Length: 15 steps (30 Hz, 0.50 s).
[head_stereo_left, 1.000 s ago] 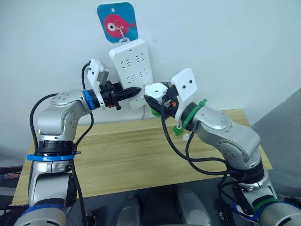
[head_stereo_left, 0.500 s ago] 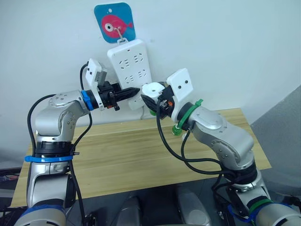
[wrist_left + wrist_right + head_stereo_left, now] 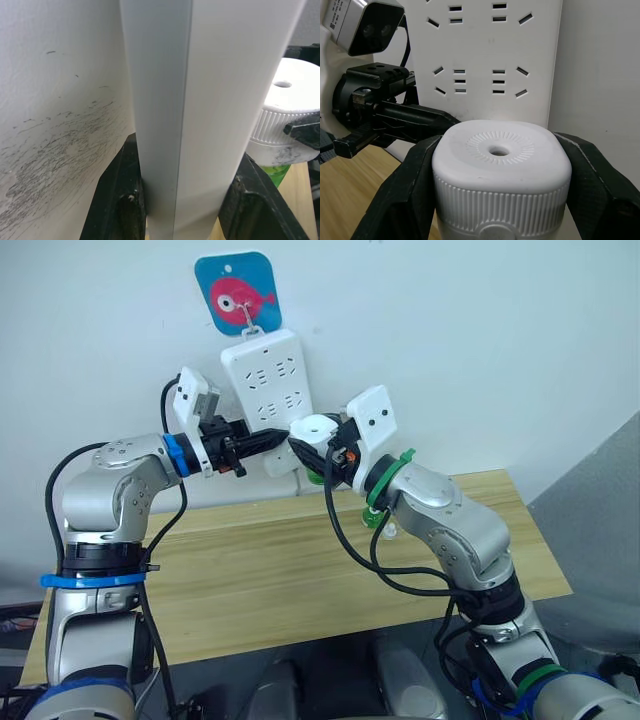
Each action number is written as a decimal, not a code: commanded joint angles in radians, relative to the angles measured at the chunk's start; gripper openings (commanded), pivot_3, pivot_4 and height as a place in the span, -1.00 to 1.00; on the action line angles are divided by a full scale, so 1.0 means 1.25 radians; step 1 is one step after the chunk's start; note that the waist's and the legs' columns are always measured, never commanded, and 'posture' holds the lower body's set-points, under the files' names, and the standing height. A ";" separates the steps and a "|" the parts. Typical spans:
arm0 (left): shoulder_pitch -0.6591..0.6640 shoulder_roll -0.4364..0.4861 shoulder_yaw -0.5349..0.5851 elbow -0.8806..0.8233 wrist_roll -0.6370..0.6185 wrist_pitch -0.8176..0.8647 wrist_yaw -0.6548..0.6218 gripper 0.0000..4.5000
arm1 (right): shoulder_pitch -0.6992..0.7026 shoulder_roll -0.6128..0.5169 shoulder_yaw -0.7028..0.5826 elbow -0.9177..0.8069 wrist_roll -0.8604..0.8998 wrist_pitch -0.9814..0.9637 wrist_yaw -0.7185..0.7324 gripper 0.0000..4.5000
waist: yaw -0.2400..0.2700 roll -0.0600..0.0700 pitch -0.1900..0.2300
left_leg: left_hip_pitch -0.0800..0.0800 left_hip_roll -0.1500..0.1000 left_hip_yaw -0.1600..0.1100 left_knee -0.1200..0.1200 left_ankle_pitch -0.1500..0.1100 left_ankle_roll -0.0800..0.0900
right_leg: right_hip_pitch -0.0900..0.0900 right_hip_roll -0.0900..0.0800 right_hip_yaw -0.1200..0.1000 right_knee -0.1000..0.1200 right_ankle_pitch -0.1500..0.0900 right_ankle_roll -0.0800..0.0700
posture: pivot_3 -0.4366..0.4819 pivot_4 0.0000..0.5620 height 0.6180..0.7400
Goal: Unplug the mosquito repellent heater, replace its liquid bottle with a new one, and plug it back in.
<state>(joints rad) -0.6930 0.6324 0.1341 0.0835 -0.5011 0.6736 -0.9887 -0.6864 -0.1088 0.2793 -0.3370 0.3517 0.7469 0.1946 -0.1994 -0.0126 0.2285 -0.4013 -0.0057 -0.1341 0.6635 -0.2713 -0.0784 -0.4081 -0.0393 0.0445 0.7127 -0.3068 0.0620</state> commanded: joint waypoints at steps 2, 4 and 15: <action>-0.015 -0.031 -0.022 -0.085 -0.076 0.020 -0.054 -0.41 | -0.016 0.033 0.003 0.042 -0.048 -0.055 -0.008 0.35 | -0.002 0.000 0.000 | 0.000 0.000 0.000 0.000 0.001 -0.001 | 0.000 0.000 0.000 0.001 0.000 0.000 | -0.45 -0.43 1.00; -0.014 -0.031 -0.022 -0.089 -0.077 0.024 -0.058 -0.41 | -0.012 0.038 0.007 0.048 -0.057 -0.066 -0.003 0.35 | -0.003 0.000 0.000 | 0.001 0.000 0.000 0.000 0.001 -0.002 | 0.000 0.000 0.000 0.002 0.000 0.000 | -0.45 -0.43 1.00; -0.025 -0.033 -0.023 -0.024 0.000 -0.063 -0.039 -0.41 | 0.004 0.025 -0.046 -0.012 -0.038 -0.005 0.022 1.00 | 0.005 -0.002 -0.005 | 0.000 0.000 -0.001 0.000 0.001 -0.002 | 0.000 0.000 -0.001 0.001 0.000 0.000 | -0.46 -0.41 1.00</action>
<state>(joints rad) -0.7034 0.5908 0.1336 0.0898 -0.4900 0.6346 -0.9954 -0.6793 -0.0742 0.2488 -0.2939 0.2975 0.7300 0.2176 -0.1929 -0.0155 0.2227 -0.4014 -0.0060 -0.1354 0.6624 -0.2699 -0.0810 -0.4081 -0.0394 0.0439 0.7127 -0.3068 0.0619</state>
